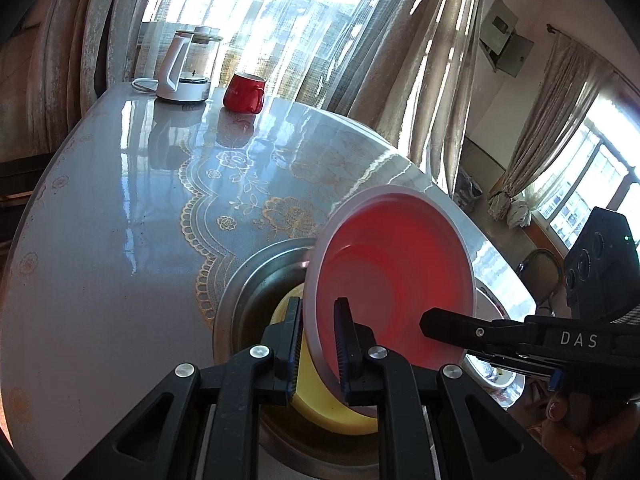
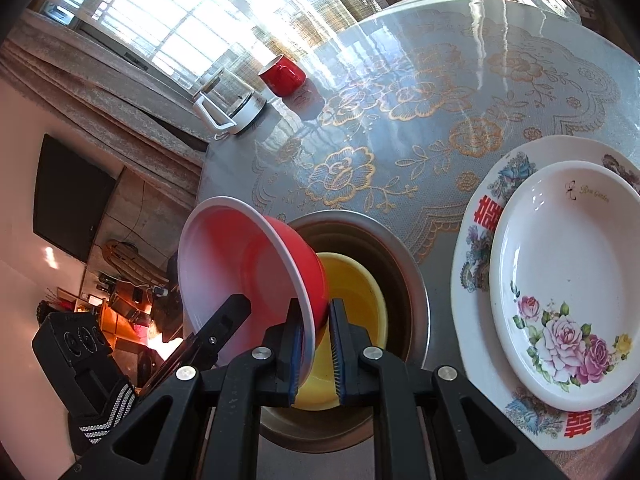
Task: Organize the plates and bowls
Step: 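Lift the red plastic bowl and carry it over the steel bowl, then lower the red bowl into the yellow bowl and open the right tool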
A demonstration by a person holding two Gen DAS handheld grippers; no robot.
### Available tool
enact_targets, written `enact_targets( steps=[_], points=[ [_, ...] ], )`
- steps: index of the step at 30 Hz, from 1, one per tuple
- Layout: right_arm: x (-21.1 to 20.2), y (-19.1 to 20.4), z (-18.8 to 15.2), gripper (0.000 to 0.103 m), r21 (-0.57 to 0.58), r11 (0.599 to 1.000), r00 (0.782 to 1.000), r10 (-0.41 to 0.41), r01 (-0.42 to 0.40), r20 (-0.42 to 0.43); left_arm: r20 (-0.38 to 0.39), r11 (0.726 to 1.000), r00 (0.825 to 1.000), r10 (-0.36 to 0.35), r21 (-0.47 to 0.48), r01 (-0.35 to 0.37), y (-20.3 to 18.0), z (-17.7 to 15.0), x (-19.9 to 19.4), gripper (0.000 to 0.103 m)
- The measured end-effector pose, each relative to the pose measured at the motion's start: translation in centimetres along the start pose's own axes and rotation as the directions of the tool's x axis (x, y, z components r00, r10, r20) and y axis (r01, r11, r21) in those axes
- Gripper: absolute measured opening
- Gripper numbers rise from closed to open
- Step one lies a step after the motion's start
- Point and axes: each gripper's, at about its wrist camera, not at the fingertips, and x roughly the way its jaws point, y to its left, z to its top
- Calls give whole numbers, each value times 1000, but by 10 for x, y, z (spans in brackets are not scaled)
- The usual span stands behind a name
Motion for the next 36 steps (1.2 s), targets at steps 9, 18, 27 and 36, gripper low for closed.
enact_targets(
  steps=[9, 18, 27, 36],
  points=[
    [-1, -7, -13, 14, -1, 1000, 1000, 2, -2, -31, -20, 998, 999, 48, 42, -47, -9, -10, -5, 14],
    [5, -10, -16, 14, 21, 1000, 998, 4, -2, -64, -19, 994, 996, 88, 60, -87, -13, -13, -6, 15],
    [4, -15, -16, 15, 35, 999, 998, -3, 5, -63, -28, 993, 994, 105, 57, -103, -9, -14, -2, 15],
    [4, -7, -12, 25, -14, 999, 998, -40, 40, -43, -9, 985, 988, 157, 75, -156, -9, -11, -1, 15]
  ],
)
